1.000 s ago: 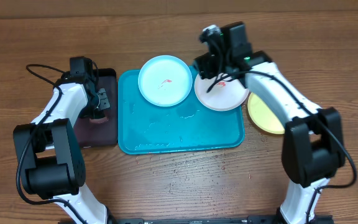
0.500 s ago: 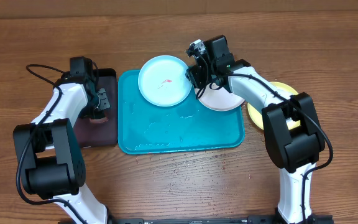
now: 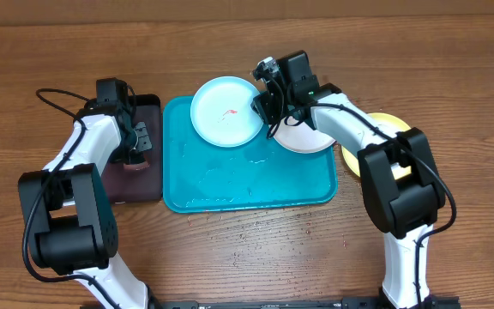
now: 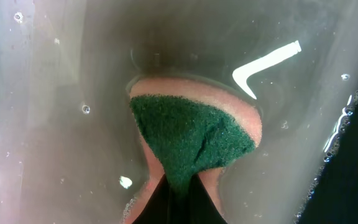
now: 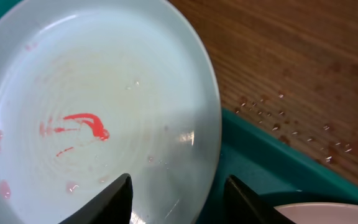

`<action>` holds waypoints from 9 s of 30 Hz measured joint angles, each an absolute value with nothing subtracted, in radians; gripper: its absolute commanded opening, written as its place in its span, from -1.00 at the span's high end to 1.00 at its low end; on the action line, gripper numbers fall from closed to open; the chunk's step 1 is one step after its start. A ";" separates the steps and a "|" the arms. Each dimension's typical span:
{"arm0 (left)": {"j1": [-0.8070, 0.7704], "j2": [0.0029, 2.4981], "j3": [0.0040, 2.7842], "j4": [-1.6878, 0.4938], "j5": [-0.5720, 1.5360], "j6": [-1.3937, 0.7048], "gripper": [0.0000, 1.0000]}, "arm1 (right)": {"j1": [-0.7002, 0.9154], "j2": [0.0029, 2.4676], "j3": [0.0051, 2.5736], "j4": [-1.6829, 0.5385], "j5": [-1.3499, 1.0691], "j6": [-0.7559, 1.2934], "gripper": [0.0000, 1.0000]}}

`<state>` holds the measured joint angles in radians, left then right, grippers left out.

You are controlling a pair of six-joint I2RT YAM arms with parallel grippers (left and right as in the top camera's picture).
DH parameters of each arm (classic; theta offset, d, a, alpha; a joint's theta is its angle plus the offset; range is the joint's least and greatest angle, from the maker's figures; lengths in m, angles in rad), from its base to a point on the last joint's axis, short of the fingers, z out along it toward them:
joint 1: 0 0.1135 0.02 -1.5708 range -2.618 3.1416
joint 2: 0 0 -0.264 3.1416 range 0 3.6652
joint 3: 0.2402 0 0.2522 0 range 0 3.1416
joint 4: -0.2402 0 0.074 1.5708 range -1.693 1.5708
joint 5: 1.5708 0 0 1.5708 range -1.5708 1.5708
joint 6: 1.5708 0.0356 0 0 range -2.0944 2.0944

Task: Clean dirty plates on tray and stack at the side
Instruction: 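Move the right gripper to the white plate rim on the tray, then grip the white plate rim with the right gripper and hold it, then lift the sponge with the left gripper and move it toward the white plate, then scrub the white plate with the sponge in the left gripper, then return the sponge to the black tray with the left gripper, then tilt the white plate up on its edge with the right gripper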

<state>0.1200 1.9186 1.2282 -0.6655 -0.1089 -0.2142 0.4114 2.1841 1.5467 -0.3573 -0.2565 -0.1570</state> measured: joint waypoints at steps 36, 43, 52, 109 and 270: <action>0.120 1.610 1.227 -0.712 -0.109 -0.210 0.92 | 0.483 2.120 1.546 -0.618 -0.278 -0.078 0.93; 0.120 1.608 1.227 -0.742 -0.105 -0.203 0.91 | 0.516 2.120 1.546 -0.566 -0.278 -0.004 0.92; 0.120 1.608 1.227 -0.734 -0.096 -0.200 0.92 | 0.516 2.120 1.546 -0.569 -0.277 0.039 0.92; 0.332 1.608 1.226 -0.575 0.681 -0.102 0.92 | 0.515 2.120 1.546 -0.573 -0.277 0.105 0.93; 0.107 1.948 1.350 -0.721 -0.073 -0.139 -0.33 | 0.753 1.909 1.533 -0.684 0.775 0.093 0.93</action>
